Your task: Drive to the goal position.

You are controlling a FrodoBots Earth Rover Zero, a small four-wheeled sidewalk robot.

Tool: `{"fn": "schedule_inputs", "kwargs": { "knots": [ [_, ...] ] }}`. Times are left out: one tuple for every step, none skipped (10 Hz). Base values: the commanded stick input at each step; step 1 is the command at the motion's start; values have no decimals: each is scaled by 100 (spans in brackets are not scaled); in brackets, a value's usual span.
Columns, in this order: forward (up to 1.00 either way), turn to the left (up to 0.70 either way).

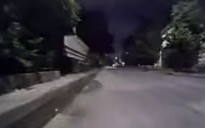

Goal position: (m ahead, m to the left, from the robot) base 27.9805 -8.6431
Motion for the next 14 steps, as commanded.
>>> {"fn": "schedule_inputs", "kwargs": {
  "knots": [
    [70,0],
    [70,0],
    [70,-5],
    [70,-9],
    [70,-13],
    [70,-18],
    [70,-22],
    [70,-26],
    [70,-31],
    [70,-35],
    [70,-35],
    [70,-35],
    [70,-35],
    [70,-35]
  ]
}}
